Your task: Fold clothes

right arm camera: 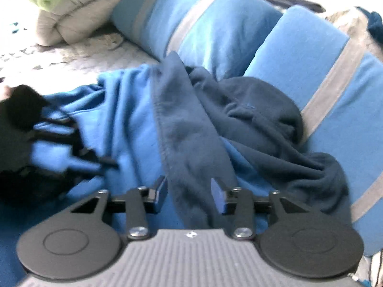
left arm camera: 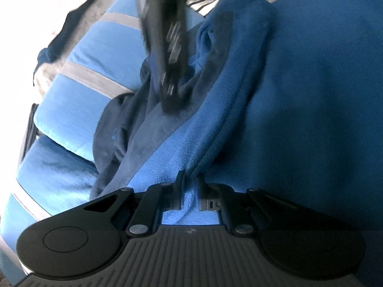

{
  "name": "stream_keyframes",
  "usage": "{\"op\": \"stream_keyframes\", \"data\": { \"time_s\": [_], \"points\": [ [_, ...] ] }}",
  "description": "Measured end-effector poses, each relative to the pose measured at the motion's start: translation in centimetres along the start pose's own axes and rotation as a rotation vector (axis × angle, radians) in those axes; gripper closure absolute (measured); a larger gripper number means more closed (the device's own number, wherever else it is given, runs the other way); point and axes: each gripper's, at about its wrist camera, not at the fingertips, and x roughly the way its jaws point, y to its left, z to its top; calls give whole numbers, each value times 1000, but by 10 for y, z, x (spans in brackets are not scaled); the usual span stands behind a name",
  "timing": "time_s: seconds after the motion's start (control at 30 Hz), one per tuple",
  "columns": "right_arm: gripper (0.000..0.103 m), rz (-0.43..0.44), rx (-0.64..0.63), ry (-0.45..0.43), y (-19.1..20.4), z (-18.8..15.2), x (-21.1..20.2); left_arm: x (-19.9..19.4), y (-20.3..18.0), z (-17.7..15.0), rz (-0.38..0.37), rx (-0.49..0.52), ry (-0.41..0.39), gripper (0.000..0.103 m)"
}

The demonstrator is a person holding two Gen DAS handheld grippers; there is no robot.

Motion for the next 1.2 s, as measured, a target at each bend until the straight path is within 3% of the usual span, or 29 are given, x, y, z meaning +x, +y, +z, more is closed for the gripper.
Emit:
{"op": "stream_keyframes", "data": {
  "time_s": [0.03,0.07,0.13,0.33,0.43,0.5,0.57,0.6,0.67,0.77,0.93,1.03,1.1,1.2],
  "points": [
    [55,1,3,9,-1,3,10,0,-2,0,11,22,-4,95],
    [82,2,5,18,-2,7,19,-1,-2,0,18,30,-10,95],
    [99,4,10,37,-5,14,39,0,0,1,25,17,-13,95],
    [101,-112,9,41,-24,21,36,2,8,7,25,2,-21,96],
    [101,-131,32,50,-37,27,40,2,14,12,36,-8,-28,96],
    [100,-159,1,69,-32,29,45,-1,17,15,39,-18,-32,96],
    [66,-193,-14,85,-29,31,46,0,25,18,37,-49,-36,96],
    [60,-210,-12,79,-29,31,41,0,29,20,41,-62,-40,96],
    [35,-239,-10,49,-31,28,23,0,36,23,49,-87,-48,96],
    [29,-240,-56,20,-25,15,-15,2,43,27,59,-101,-52,96],
    [29,-127,-174,59,10,-24,-58,2,45,29,59,-98,-46,96],
    [31,-104,-317,125,38,-48,-57,-3,43,27,58,-91,-46,95],
    [32,-143,-401,180,51,-60,-47,-4,42,26,59,-93,-44,95],
    [40,-175,-435,223,56,-69,-36,-5,44,26,55,-103,-43,95]
  ]
}}
